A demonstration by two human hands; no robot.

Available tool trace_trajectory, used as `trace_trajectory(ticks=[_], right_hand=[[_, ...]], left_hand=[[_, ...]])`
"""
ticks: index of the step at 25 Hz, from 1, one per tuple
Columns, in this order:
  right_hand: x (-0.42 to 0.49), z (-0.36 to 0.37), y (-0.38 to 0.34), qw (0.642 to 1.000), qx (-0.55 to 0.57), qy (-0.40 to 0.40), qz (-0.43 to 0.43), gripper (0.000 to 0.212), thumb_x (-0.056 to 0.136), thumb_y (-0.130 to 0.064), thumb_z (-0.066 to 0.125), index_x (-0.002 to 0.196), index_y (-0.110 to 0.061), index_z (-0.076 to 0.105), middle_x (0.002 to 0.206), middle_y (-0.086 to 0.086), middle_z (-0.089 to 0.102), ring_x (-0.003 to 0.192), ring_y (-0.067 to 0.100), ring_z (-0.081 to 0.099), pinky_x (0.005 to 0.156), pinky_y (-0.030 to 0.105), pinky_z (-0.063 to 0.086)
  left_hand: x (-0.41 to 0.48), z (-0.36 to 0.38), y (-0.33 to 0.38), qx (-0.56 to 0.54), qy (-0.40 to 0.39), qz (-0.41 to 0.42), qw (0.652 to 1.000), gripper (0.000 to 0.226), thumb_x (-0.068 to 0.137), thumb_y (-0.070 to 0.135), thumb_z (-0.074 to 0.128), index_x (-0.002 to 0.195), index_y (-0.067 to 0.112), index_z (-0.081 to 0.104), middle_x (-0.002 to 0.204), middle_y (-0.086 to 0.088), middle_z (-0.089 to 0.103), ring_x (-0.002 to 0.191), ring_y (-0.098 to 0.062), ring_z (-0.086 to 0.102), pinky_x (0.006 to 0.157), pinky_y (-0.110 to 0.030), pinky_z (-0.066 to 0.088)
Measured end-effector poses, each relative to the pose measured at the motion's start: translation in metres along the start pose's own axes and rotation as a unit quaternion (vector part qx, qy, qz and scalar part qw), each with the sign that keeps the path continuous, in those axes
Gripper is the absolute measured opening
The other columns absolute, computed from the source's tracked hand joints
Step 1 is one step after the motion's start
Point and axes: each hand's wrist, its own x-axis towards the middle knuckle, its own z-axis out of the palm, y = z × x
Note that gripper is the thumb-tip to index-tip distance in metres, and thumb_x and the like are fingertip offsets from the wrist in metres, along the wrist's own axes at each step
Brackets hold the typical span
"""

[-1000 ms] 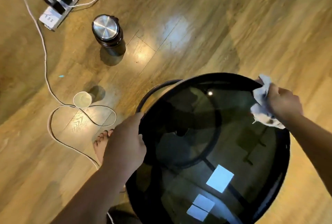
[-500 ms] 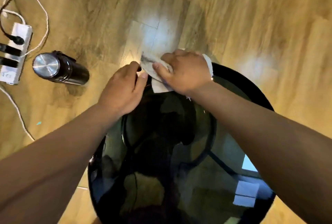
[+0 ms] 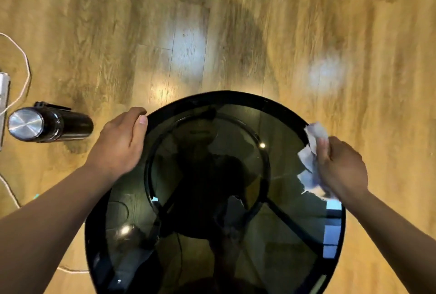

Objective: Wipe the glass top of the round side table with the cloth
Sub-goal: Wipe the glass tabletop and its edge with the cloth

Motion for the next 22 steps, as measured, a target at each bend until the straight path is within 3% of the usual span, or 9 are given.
trace_trajectory(ticks=[3, 6, 9, 11, 13, 15, 19, 22], right_hand=[[0.02, -0.003, -0.03, 0.998, 0.029, 0.046, -0.034, 0.043, 0.105, -0.039, 0.029, 0.097, -0.007, 0.057, 0.094, 0.016, 0.061, 0.076, 0.03, 0.049, 0.063, 0.036, 0.035], [0.042, -0.006, -0.086, 0.99, 0.003, 0.029, -0.135, 0.043, 0.103, -0.045, 0.032, 0.109, -0.011, 0.057, 0.104, 0.014, 0.061, 0.091, 0.035, 0.057, 0.068, 0.035, 0.034], [0.054, -0.007, -0.169, 0.95, -0.006, -0.05, -0.308, 0.039, 0.1, -0.05, 0.037, 0.121, -0.022, 0.057, 0.119, 0.005, 0.061, 0.11, 0.028, 0.057, 0.076, 0.034, 0.029], [0.057, -0.005, -0.185, 0.942, 0.001, -0.05, -0.332, 0.041, 0.098, -0.053, 0.039, 0.13, -0.03, 0.054, 0.128, 0.001, 0.059, 0.118, 0.024, 0.055, 0.082, 0.036, 0.031], [0.055, -0.001, -0.155, 0.955, 0.05, -0.023, -0.291, 0.046, 0.097, -0.056, 0.038, 0.135, -0.031, 0.05, 0.132, 0.003, 0.057, 0.121, 0.027, 0.051, 0.09, 0.038, 0.032], [0.051, -0.001, -0.103, 0.972, 0.099, -0.008, -0.215, 0.047, 0.098, -0.055, 0.037, 0.134, -0.028, 0.049, 0.13, 0.009, 0.056, 0.119, 0.031, 0.049, 0.091, 0.039, 0.033], [-0.006, 0.017, 0.029, 0.99, 0.135, 0.023, -0.045, 0.05, 0.099, -0.056, 0.033, 0.131, -0.022, 0.051, 0.108, 0.015, 0.057, 0.097, 0.035, 0.055, 0.068, 0.034, 0.032], [-0.092, 0.034, 0.093, 0.981, 0.188, 0.018, 0.046, 0.053, 0.098, -0.056, 0.028, 0.12, -0.018, 0.058, 0.085, 0.003, 0.048, 0.072, 0.024, 0.048, 0.056, 0.031, 0.028]], left_hand=[[0.001, 0.004, 0.002, 0.019, 0.003, 0.007, 1.0, 0.05, 0.101, 0.036, 0.023, 0.124, 0.003, 0.053, 0.095, -0.015, 0.059, 0.087, -0.026, 0.049, 0.078, -0.036, 0.033], [-0.002, 0.002, 0.001, 0.06, 0.01, -0.008, 0.998, 0.049, 0.101, 0.036, 0.022, 0.126, 0.004, 0.051, 0.105, -0.027, 0.062, 0.095, -0.042, 0.056, 0.078, -0.044, 0.038], [-0.006, 0.01, 0.021, 0.183, 0.066, -0.027, 0.981, 0.052, 0.097, 0.036, 0.025, 0.133, 0.007, 0.048, 0.126, -0.029, 0.056, 0.116, -0.048, 0.049, 0.098, -0.059, 0.036], [-0.003, 0.029, 0.063, 0.197, 0.098, 0.049, 0.974, 0.053, 0.095, 0.035, 0.031, 0.138, 0.008, 0.043, 0.136, -0.025, 0.048, 0.127, -0.044, 0.041, 0.111, -0.065, 0.023], [0.005, 0.058, 0.117, 0.168, 0.081, 0.133, 0.973, 0.054, 0.096, 0.037, 0.034, 0.142, 0.009, 0.035, 0.145, -0.021, 0.039, 0.138, -0.037, 0.031, 0.12, -0.061, 0.005], [0.012, 0.095, 0.168, 0.163, 0.052, 0.205, 0.964, 0.054, 0.097, 0.04, 0.03, 0.144, 0.011, 0.031, 0.149, -0.017, 0.034, 0.141, -0.031, 0.028, 0.12, -0.056, -0.003], [0.019, 0.156, 0.218, 0.199, 0.012, 0.267, 0.943, 0.049, 0.098, 0.04, 0.032, 0.139, 0.015, 0.033, 0.145, -0.014, 0.039, 0.136, -0.032, 0.037, 0.12, -0.062, 0.001], [0.02, 0.167, 0.215, 0.204, 0.025, 0.272, 0.94, 0.046, 0.098, 0.035, 0.035, 0.135, 0.008, 0.036, 0.139, -0.017, 0.044, 0.133, -0.037, 0.04, 0.12, -0.061, 0.005]])
